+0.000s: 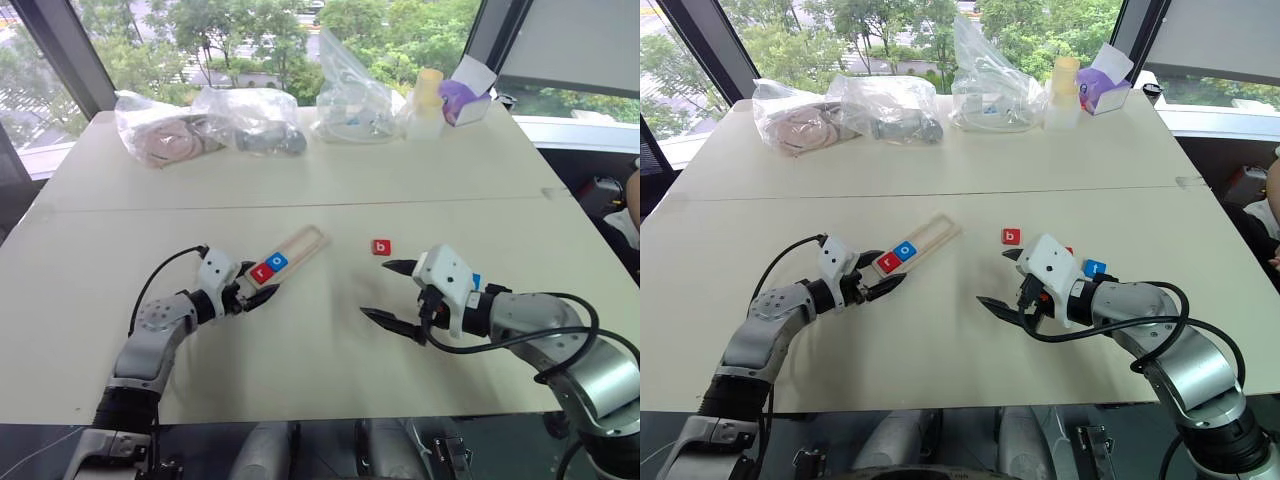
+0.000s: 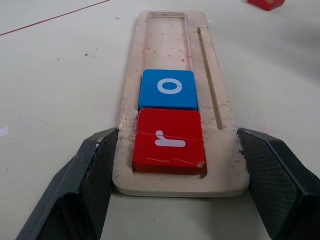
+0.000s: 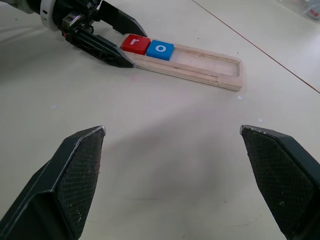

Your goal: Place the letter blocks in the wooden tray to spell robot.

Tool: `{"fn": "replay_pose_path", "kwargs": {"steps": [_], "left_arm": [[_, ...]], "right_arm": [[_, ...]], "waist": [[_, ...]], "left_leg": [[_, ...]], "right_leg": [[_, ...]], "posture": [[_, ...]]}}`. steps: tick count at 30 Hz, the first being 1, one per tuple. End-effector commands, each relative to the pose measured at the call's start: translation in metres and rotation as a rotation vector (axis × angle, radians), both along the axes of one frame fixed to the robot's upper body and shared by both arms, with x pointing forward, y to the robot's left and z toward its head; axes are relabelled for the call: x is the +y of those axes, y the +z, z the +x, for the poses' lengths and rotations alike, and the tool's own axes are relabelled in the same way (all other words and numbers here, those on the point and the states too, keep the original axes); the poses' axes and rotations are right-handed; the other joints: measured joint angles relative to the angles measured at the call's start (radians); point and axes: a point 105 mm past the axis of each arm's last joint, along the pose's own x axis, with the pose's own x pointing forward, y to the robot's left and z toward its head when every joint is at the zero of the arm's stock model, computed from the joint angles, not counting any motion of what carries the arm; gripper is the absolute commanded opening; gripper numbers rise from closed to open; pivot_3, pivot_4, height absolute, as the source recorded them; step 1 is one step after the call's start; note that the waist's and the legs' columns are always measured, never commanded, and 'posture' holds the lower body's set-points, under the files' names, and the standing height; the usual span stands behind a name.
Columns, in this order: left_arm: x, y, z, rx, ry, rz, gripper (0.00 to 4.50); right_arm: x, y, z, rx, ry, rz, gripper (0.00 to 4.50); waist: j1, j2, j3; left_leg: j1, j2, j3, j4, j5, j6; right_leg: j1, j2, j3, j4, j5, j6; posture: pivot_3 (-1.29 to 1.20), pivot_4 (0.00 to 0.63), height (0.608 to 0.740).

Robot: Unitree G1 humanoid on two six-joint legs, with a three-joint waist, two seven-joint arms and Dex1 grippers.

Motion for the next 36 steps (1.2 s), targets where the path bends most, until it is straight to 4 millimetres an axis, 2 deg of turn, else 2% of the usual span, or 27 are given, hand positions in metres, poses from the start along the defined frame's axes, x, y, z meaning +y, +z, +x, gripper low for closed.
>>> {"fn": "replay_pose_path", "kwargs": {"steps": [1,8,16,23,36], "left_arm": [[-0.023,-0.021,-0.028,0.111,-0.163,0.029,3.17],[-0.051,-0.016,-0.056,0.101,-0.483,0.109,3.17],[-0.057,-0.015,-0.064,0.072,-0.698,0.196,3.17],[-0.05,-0.024,-0.066,0.043,-0.749,0.256,3.17],[-0.047,-0.034,-0.068,0.041,-0.748,0.264,3.17]], "right_arm": [[0.006,0.013,-0.002,-0.063,0.03,-0.003,4.5],[-0.002,0.018,0.003,-0.074,0.012,-0.018,4.5],[-0.01,0.024,0.004,-0.085,-0.015,-0.03,4.5],[-0.011,0.023,0.001,-0.076,-0.023,-0.031,4.5],[-0.009,0.023,0.003,-0.083,-0.01,-0.034,4.5]], "waist": [[0.001,0.0,0.0],[0.01,0.0,0.0],[0.008,-0.001,0.0],[0.002,-0.001,0.0],[0.001,-0.001,0.0]], "left_leg": [[0.0,0.0,0.0,0.0,0.0,0.0],[-0.001,-0.001,-0.001,0.0,0.0,0.0],[-0.002,-0.001,-0.001,0.0,0.0,0.0],[-0.002,-0.001,-0.001,0.0,0.0,0.0],[-0.002,-0.001,-0.001,0.0,0.0,0.0]], "right_leg": [[0.0,0.0,0.0,0.0,0.0,0.0],[0.001,-0.002,0.0,-0.002,-0.002,-0.003],[0.0,-0.002,0.0,-0.002,-0.001,-0.002],[0.0,-0.002,0.0,-0.002,-0.001,0.0],[0.0,-0.002,0.0,-0.002,0.0,0.0]], "posture": [[0.0,0.15,0.74],[0.0,0.15,0.74],[0.0,0.15,0.74],[0.0,0.15,0.74],[0.0,0.15,0.74]]}}
